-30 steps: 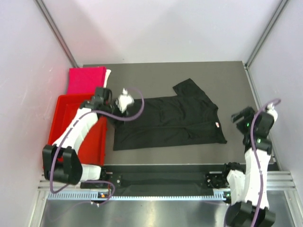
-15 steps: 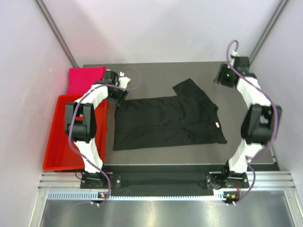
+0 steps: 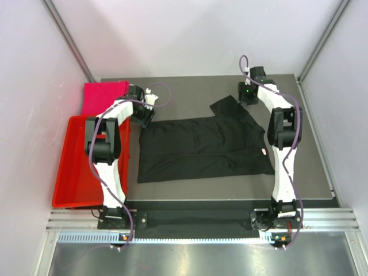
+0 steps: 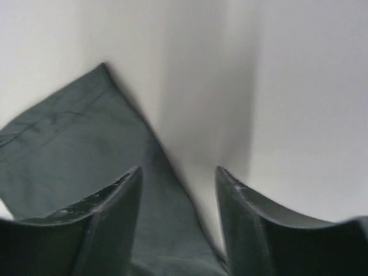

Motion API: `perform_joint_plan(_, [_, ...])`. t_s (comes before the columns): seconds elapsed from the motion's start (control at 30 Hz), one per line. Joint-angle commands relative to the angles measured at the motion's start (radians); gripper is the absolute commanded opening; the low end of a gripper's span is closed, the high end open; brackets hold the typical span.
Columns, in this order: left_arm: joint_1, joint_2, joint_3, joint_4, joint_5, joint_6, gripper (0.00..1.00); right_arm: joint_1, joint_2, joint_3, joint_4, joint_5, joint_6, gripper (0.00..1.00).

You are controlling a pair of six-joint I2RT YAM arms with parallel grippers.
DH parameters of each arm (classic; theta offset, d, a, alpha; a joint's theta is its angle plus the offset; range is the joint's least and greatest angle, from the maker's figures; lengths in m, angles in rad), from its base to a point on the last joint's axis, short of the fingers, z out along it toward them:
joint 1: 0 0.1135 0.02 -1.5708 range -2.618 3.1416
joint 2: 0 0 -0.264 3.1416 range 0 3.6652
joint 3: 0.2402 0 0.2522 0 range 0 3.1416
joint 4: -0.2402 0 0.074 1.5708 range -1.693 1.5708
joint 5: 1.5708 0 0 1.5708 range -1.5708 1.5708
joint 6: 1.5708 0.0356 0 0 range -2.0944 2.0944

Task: Fold and stack the t-shirts
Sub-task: Fold the tshirt

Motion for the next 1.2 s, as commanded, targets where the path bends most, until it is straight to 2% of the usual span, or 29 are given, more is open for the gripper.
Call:
perform_joint_plan(0.0, [0.011,0.021,0.043,-0.018,0.06,0.004,0.52,0.022,0.03,0.059,-0.059,0.033,-0.031,0.52])
perform_joint_plan(0.07, [0.011,0.037,0.052,-0.029,0.08,0.004,0.5,0.027,0.036,0.056,-0.061,0.009,-0.025,0.48])
perform_joint_plan(0.1, [0.011,0.041,0.058,-0.029,0.086,0.003,0.49,0.029,0.036,0.047,-0.058,0.002,-0.022,0.4])
perform_joint_plan(0.17, [0.011,0.054,0.064,-0.029,0.094,0.001,0.44,0.032,0.03,0.033,-0.052,-0.008,-0.012,0.31])
perform_joint_plan(0.2, [0.011,0.058,0.072,-0.026,0.097,0.001,0.41,0.033,0.026,0.02,-0.043,-0.013,-0.007,0.22])
perform_joint_plan(0.23, [0.012,0.061,0.072,-0.026,0.104,0.006,0.36,0.032,0.015,0.012,-0.041,-0.019,-0.002,0.17])
perform_joint_plan(0.33, [0.012,0.06,0.075,-0.021,0.137,0.02,0.35,0.032,-0.02,-0.016,-0.032,-0.039,0.004,0.01])
perform_joint_plan(0.5, [0.018,0.031,0.067,-0.013,0.144,0.021,0.48,0.032,-0.092,-0.065,-0.01,-0.039,0.008,0.0])
perform_joint_plan(0.63, [0.043,-0.02,0.057,-0.004,0.147,0.026,0.53,0.032,-0.163,-0.099,0.003,-0.057,0.011,0.0])
perform_joint_plan(0.8, [0.069,-0.025,0.07,0.025,0.155,0.017,0.54,0.032,-0.249,-0.18,0.04,-0.087,0.024,0.0])
perform_joint_plan(0.93, [0.069,0.029,0.1,0.022,0.161,-0.003,0.52,0.033,-0.316,-0.249,0.077,-0.093,0.036,0.0])
perform_joint_plan(1.17, [0.069,0.109,0.176,-0.007,0.21,-0.02,0.5,0.032,-0.349,-0.312,0.092,-0.107,0.039,0.0])
